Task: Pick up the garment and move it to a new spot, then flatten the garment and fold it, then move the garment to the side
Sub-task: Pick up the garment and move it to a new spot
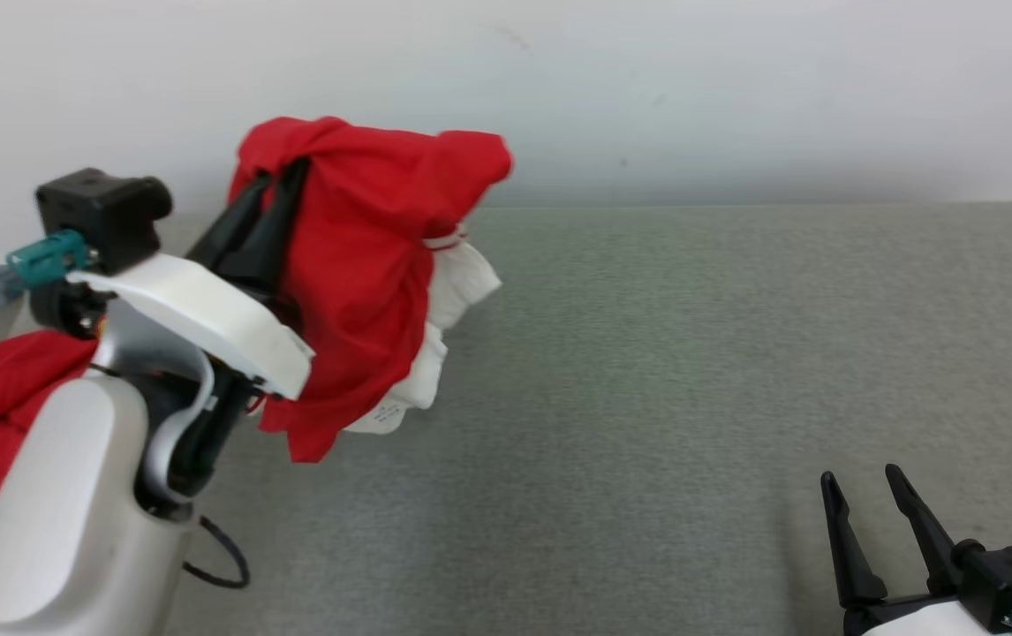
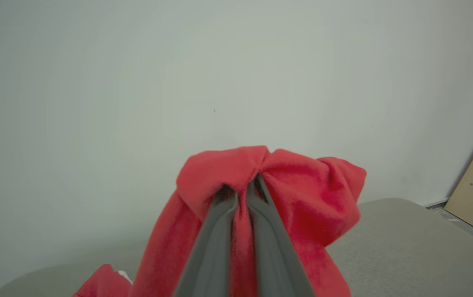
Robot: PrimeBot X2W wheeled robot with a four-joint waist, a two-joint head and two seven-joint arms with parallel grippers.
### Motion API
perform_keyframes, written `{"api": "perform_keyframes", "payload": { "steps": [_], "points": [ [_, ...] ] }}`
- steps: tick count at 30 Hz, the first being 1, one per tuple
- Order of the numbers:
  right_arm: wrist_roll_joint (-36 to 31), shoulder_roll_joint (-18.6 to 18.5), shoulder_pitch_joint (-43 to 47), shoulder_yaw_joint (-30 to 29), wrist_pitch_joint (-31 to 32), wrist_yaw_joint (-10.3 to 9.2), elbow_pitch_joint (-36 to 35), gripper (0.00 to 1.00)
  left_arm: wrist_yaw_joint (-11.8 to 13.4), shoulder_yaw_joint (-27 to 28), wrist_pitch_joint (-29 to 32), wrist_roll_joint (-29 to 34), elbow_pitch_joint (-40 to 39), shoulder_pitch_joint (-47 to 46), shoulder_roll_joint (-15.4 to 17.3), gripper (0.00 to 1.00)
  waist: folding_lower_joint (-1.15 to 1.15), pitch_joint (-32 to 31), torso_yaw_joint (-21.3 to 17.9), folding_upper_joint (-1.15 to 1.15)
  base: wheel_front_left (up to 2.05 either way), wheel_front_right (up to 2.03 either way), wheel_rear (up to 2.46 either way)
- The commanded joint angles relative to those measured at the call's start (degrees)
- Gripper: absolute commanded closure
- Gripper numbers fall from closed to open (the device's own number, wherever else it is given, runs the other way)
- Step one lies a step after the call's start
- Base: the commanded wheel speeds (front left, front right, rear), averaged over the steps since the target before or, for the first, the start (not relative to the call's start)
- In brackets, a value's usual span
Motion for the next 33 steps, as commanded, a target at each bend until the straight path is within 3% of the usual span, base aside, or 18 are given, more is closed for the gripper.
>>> {"api": "perform_keyframes", "payload": {
  "steps": [1,10,18,21,25,33],
  "points": [
    [0.02,0.11,0.24,-0.26,0.04,-0.12,-0.07,0.0,0.08,-0.25,0.44,-0.21,-1.46,0.7,-0.24,1.0,0.0,0.01,-2.1,0.0,0.0,0.0,0.0],
    [0.31,1.03,-0.55,-0.17,0.04,-0.12,-0.36,0.0,-0.04,-4.61,5.41,-3.72,-10.98,2.09,-3.99,1.0,0.0,0.68,-10.41,0.0,0.0,0.0,0.0],
    [0.55,1.87,-1.68,-0.21,0.04,-0.12,-0.81,0.0,-0.27,-7.43,9.35,-7.51,-12.41,1.92,-6.64,1.0,0.0,2.68,-16.89,0.0,0.0,0.0,0.0],
    [0.69,2.03,-1.93,-0.73,0.04,-0.12,-0.94,0.0,-0.77,-8.2,10.42,-10.46,-10.17,1.76,-8.38,1.0,0.0,3.91,-18.44,0.0,0.0,0.0,0.0],
    [0.95,2.41,-2.87,-0.58,0.04,-0.12,-1.19,0.0,-1.49,-9.38,11.21,-10.39,-3.92,0.54,-8.33,1.0,0.0,5.92,-19.99,0.0,0.0,0.0,0.0],
    [1.6,3.26,-4.71,-0.64,0.05,-0.12,-1.82,0.0,-2.0,-10.56,5.83,-5.16,13.33,-6.23,-9.13,1.0,0.0,11.74,-21.31,0.0,0.0,0.0,0.0]
  ]
}}
